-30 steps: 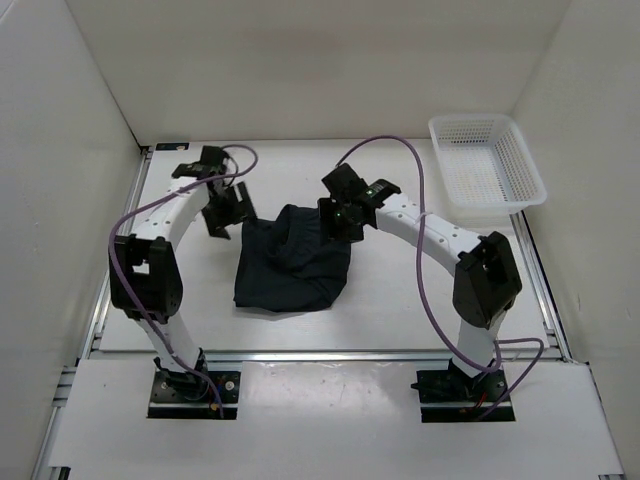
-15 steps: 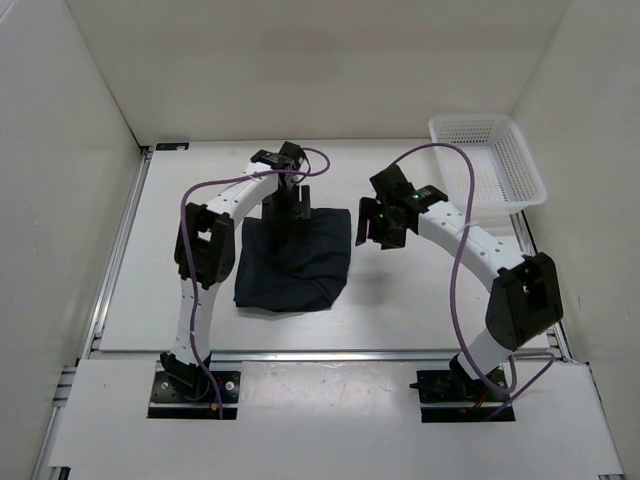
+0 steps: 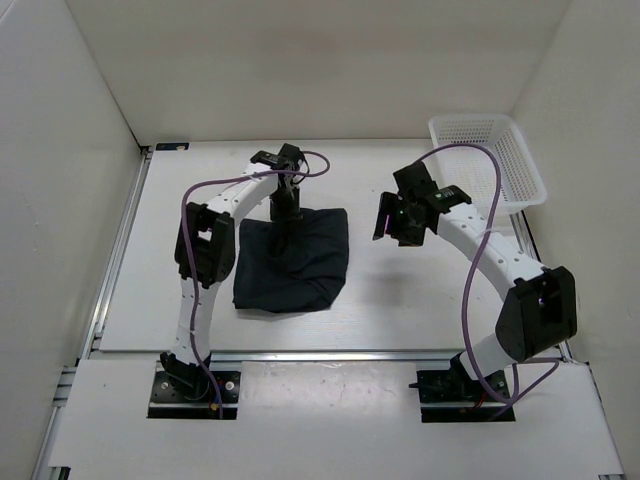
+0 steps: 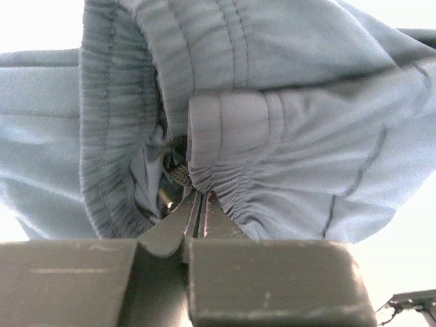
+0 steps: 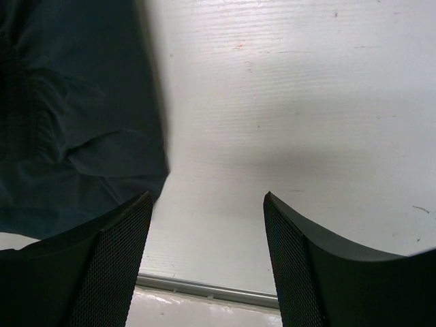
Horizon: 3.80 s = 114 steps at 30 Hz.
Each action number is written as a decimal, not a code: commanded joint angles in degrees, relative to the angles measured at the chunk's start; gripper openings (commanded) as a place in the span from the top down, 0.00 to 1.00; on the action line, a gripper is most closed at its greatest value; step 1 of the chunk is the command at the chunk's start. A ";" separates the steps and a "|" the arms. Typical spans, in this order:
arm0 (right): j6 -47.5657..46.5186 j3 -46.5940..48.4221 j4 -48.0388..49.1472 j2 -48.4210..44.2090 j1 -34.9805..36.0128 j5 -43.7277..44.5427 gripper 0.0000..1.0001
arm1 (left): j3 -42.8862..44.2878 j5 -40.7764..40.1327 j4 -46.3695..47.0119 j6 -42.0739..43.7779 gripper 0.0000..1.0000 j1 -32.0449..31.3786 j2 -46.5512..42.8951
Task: Fold and stack the shorts
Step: Fold the shorts
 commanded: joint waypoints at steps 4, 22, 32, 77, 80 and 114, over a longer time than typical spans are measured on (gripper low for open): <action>-1.13 0.86 -1.55 -2.23 -1.14 0.53 0.29 | -1.99 1.87 -0.53 -1.37 0.90 1.50 -14.91; -1.66 -1.51 -1.03 -3.90 -1.67 1.14 0.29 | -12.72 0.21 2.12 -2.69 0.00 7.65 -15.11; -1.66 -3.18 -1.56 -4.70 -1.67 1.15 0.29 | -20.36 3.19 7.11 1.00 0.00 11.70 -14.85; -1.66 -3.71 -1.03 -3.11 -1.67 -0.43 0.29 | -31.14 7.76 3.42 -11.11 0.89 12.31 -41.20; -2.19 -3.71 -1.03 -3.11 -1.67 -0.43 0.29 | -37.56 6.10 4.04 -14.54 0.89 13.62 -44.90; 1.15 16.58 26.74 38.45 21.61 -33.57 0.32 | -38.74 -7.01 9.23 -7.35 0.00 27.17 -32.26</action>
